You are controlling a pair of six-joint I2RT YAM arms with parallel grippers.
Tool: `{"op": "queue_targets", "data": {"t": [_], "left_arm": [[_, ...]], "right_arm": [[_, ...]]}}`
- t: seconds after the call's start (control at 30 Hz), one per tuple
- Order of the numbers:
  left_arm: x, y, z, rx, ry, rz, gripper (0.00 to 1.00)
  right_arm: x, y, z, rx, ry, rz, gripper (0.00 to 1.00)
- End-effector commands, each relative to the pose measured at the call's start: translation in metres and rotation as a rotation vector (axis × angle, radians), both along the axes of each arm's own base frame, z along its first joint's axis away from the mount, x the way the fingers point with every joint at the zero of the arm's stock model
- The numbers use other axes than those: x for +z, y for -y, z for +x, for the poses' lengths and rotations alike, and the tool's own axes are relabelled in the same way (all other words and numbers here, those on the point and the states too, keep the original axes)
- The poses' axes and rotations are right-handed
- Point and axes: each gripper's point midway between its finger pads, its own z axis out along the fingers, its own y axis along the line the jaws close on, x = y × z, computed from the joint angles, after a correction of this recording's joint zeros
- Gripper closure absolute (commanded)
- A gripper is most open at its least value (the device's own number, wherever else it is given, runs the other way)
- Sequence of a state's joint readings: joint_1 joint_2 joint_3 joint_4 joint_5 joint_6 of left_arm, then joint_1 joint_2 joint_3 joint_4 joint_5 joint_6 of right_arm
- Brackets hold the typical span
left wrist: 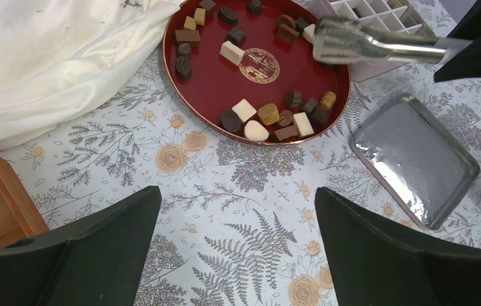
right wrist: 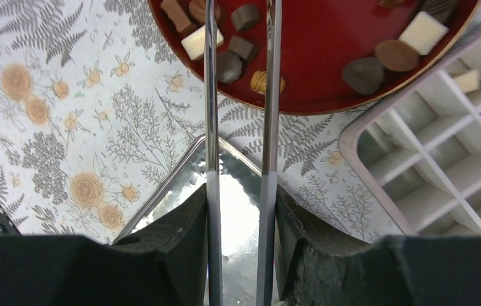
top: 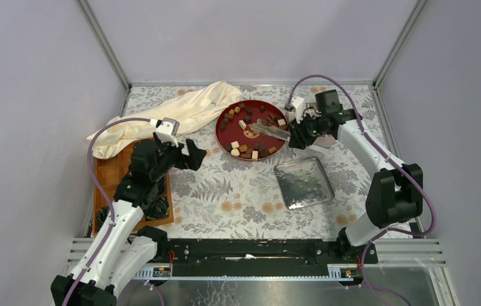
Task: Pack the chocolate
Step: Pick up the fake chocolate from the plate.
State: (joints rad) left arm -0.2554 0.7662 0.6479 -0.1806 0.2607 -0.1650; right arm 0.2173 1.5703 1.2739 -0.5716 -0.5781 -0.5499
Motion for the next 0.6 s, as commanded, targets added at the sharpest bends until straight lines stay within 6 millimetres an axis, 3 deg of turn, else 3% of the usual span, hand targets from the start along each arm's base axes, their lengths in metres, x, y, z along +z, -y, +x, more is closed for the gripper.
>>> {"op": "queue_targets", "data": {"t": [0.0,0.23,0.57], "left_arm": [[0.0,-0.002,0.004,0.014,0.022,0.012,0.01],[0.001,-0.002,0.004,0.012,0.023,0.01,0.01],[0.001,-0.002,0.003,0.011,0.024,0.008,0.01]], "right_arm": [[-0.015,-0.003,-0.003,0.074,0.02,-0.117,0.58],[-0.043,-0.007,-0.002,0.088,-0.01,-0.249,0.57],[-0.051,-0.008,0.003,0.057,-0.021,-0.28,0.55]]}}
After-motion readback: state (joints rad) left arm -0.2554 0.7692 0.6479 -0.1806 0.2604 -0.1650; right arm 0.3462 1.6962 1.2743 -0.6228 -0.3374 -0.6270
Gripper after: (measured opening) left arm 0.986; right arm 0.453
